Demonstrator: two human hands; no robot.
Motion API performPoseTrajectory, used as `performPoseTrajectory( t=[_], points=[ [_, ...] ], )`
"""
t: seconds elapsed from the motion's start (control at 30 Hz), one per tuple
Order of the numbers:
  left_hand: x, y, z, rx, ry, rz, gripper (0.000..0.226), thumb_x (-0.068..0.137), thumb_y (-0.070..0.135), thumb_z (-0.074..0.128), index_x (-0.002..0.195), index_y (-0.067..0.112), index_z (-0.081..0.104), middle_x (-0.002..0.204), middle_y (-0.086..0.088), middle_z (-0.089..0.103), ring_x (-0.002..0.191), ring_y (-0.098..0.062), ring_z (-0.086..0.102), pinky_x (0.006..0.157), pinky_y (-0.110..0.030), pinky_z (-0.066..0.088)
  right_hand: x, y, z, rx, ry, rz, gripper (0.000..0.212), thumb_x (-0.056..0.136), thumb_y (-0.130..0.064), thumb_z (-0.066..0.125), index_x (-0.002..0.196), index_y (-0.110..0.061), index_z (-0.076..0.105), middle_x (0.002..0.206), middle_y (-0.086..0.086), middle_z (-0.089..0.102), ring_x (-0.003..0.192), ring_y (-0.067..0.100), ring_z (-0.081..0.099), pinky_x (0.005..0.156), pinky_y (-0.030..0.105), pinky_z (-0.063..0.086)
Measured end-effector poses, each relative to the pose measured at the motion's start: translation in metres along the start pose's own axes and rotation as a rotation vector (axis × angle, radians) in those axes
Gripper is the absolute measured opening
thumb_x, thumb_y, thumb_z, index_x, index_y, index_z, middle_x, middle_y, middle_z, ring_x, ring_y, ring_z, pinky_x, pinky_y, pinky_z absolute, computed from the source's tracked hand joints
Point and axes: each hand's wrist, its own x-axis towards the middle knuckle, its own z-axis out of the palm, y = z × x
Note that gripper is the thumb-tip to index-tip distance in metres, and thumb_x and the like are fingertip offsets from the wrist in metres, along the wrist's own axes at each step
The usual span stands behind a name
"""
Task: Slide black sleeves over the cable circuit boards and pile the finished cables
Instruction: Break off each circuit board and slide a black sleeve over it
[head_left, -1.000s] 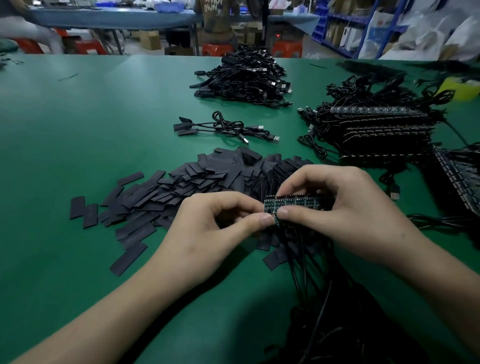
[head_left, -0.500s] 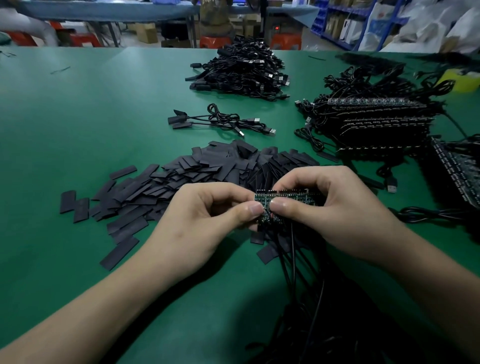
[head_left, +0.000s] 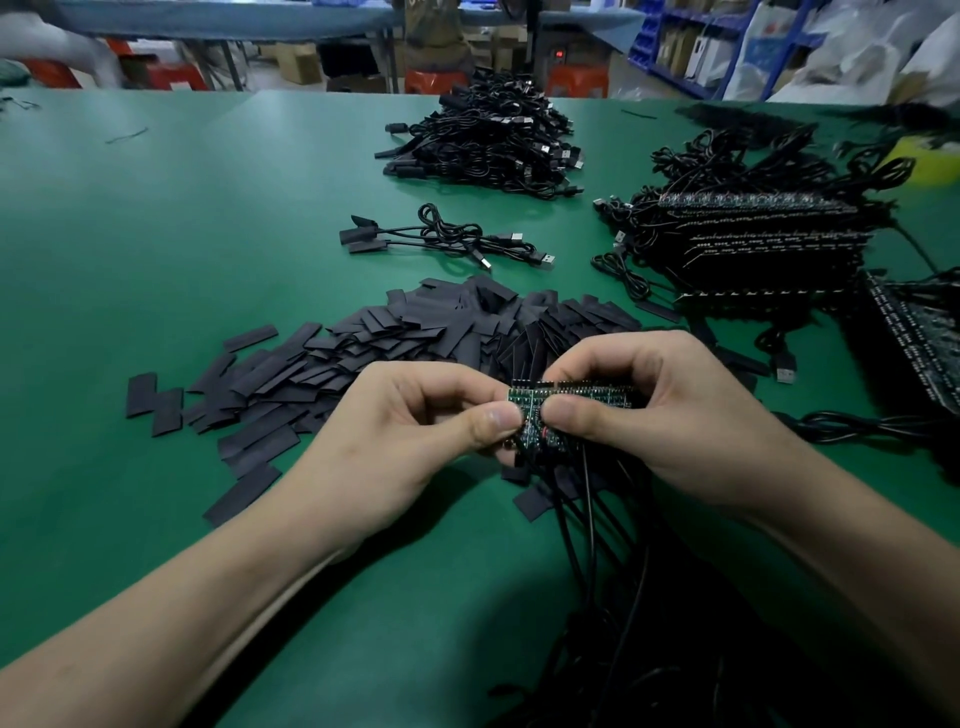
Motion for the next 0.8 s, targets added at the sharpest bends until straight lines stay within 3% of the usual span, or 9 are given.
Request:
performPoseTrajectory(
  t=[0.2,0.33,0.53,0.67,0.8],
  points=[
    [-0.001,0.001,0.001,-0.029,0.003,0.008,0.009,0.080,0.014,0.070,0.083,0.009,0.077,0.073,-0.005,0.074,0.067,-0.010,0.067,0.069,-0.015,0.051,0.001,-0.003,0.001,0.062,-0.025,-0.018,0.012,0.080,-0.031,0.075,0.085,-0.020,0.077,0.083,-0.003,0.077,0.079,0.003,0.069,0.078,0.016,0.051],
    [0.001,0.001,0.003,0.008,0.031,0.017,0.012,0.080,0.015,0.070,0.085,0.007,0.076,0.071,-0.001,0.074,0.064,-0.006,0.067,0.066,-0.013,0.051,0.003,0.002,-0.003,-0.014,0.008,-0.027,0.005,0.082,-0.031,0.076,0.083,-0.026,0.077,0.081,-0.009,0.076,0.075,-0.002,0.066,0.073,0.011,0.047],
    [0.000,0.001,0.001,-0.034,0.023,-0.013,0.014,0.078,0.021,0.072,0.085,0.010,0.077,0.071,-0.003,0.074,0.064,-0.007,0.067,0.066,-0.013,0.050,0.002,0.004,0.000,0.035,-0.015,-0.063,0.015,0.081,-0.038,0.073,0.085,-0.024,0.076,0.083,-0.010,0.076,0.079,-0.001,0.067,0.076,0.012,0.048],
    [0.002,0.000,-0.005,-0.198,0.091,-0.055,0.020,0.071,0.027,0.076,0.080,0.010,0.077,0.073,-0.007,0.073,0.064,-0.011,0.066,0.067,-0.018,0.054,0.002,0.007,-0.007,0.144,0.000,-0.022,0.014,0.076,-0.043,0.077,0.083,-0.031,0.077,0.078,-0.009,0.073,0.074,0.000,0.064,0.073,0.015,0.051],
    [0.002,0.002,-0.005,-0.207,0.131,-0.005,0.017,0.069,0.030,0.076,0.076,0.014,0.078,0.070,-0.004,0.072,0.062,-0.011,0.067,0.064,-0.018,0.054,-0.003,0.009,-0.013,-0.117,0.073,0.009,0.024,0.076,-0.056,0.075,0.090,-0.037,0.077,0.091,-0.009,0.074,0.085,0.002,0.069,0.083,0.024,0.051]
  ],
)
